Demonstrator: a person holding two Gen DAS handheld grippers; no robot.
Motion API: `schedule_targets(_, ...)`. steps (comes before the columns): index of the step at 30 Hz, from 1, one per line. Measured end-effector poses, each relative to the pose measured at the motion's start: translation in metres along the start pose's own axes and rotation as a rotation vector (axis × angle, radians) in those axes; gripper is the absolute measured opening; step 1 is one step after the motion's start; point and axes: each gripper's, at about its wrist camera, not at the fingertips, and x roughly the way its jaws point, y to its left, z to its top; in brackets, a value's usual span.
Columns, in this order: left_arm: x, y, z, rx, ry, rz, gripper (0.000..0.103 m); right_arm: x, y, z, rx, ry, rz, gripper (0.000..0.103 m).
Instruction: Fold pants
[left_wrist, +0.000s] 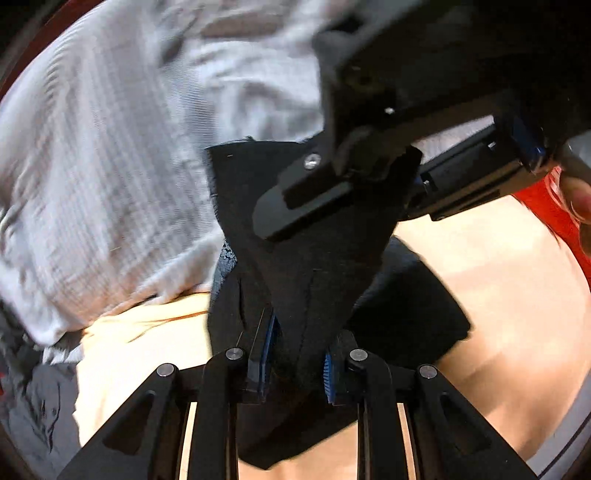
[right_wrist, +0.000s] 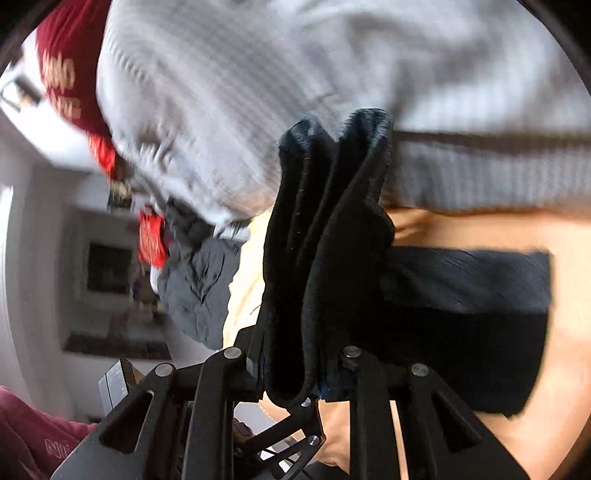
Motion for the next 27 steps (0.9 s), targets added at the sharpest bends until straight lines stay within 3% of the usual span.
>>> schedule_targets(3,0.017,-0.034,-0.006,0.052,0.040,-0.025,0.023,-0.018,-0.055,-0.019,0.098,-0.036,0.022,0.022)
schedule_targets(8,0.059,-0.076,-0.031,0.141,0.176,-0.005,0.024,-0.002,-0.137,-0.054,0.276,-0.032,0.041,0.022)
schedule_targets(11,0.063,-0.088,-0.040,0.186,0.196,0.044,0.032,0.005,-0.163,-0.067,0.343,-0.049,0.073,0.022)
schedule_targets(13,0.059,-0.088,-0.043,0.193,0.218,0.023,0.049,0.006,-0.172,-0.070,0.368,-0.044,0.067,0.023)
schedule_targets(14,0.054,-0.086,-0.044,0.184,0.224,0.002,0.058,0.005,-0.174,-0.071,0.376,-0.038,0.051,0.025)
schedule_targets(17,0.033,-0.075,-0.047,0.150,0.228,-0.040,0.059,-0.003,-0.168,-0.069,0.374,-0.027,-0.002,0.032)
schedule_targets(21,0.018,-0.038,-0.042,0.046,0.190,0.008,0.059,-0.034,-0.134,-0.053,0.205,-0.092,-0.223,0.042)
schedule_targets(23,0.022,-0.011,-0.033,-0.059,0.180,0.047,0.059,-0.041,-0.120,-0.036,0.149,-0.129,-0.235,0.042)
schedule_targets(27,0.053,0.036,-0.020,-0.244,0.222,0.077,0.059,-0.017,-0.097,0.008,0.084,-0.139,-0.246,0.042)
